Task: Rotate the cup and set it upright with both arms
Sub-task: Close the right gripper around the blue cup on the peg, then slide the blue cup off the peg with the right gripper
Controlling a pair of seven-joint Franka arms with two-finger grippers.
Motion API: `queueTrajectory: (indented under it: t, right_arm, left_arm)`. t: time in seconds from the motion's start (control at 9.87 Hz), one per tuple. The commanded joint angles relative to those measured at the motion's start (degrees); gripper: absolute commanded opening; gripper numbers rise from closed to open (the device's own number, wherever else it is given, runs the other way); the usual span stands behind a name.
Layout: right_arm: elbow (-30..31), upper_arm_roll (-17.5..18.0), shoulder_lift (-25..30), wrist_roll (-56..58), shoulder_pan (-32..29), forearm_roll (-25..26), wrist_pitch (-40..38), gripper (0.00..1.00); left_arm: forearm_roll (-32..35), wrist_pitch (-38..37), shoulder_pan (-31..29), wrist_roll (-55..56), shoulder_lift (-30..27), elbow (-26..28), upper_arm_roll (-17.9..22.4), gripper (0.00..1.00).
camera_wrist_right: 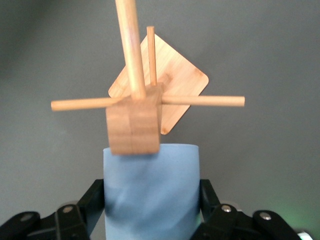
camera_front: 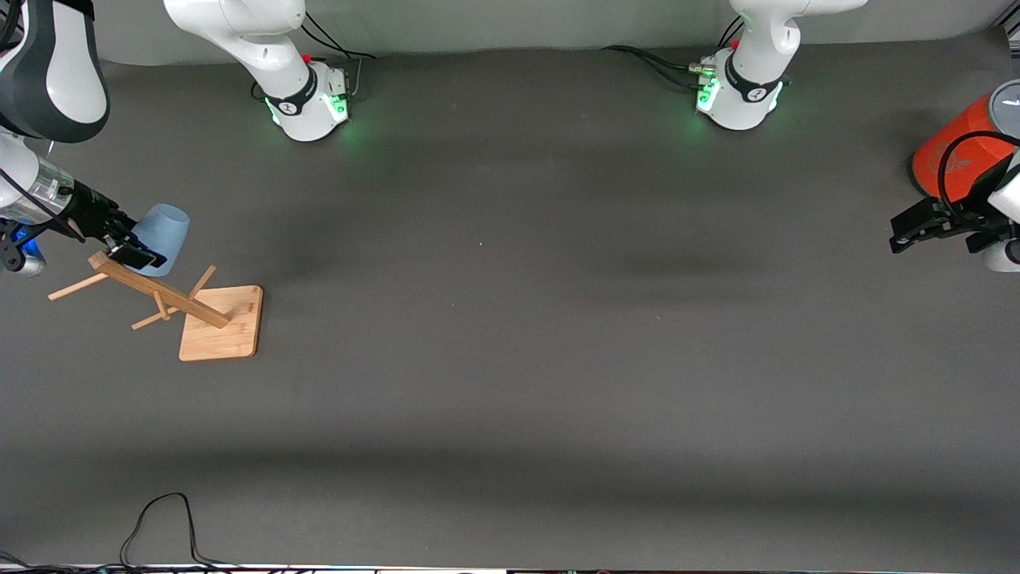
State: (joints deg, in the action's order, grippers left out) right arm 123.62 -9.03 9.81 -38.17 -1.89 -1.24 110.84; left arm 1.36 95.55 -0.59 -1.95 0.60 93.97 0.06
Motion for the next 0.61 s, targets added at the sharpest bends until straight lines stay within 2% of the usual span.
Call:
queueTrajectory:
  t: [0.0, 0.1, 0.3, 0.51]
  right_arm:
    - [0.39, 0.07, 6.07, -3.91, 3.54, -1.04, -4.38, 0.55]
    - [0.31, 0.15, 7.66, -6.98, 5.13, -0.95, -6.32, 0.55]
    - [0.22, 0.24, 10.74, -15.92, 10.39, -0.95, -10.27, 0.55]
    - [-0.92, 0.94, 11.98, -30.48, 18.99, -0.87, -12.22, 0.55]
  left_arm:
    - [-1.61, 0.25, -0.29, -0.24, 1.51, -1.85, 0.46, 1.0]
    - [-5.8, -0.18, -2.03, -0.42, 1.51, -2.9, 1.08, 1.0]
    - [-6.2, -0.45, -2.58, -2.69, 1.59, -3.0, 1.08, 1.0]
    - [-6.11, -0.63, -2.75, -4.03, 1.51, -3.44, 1.17, 1.0]
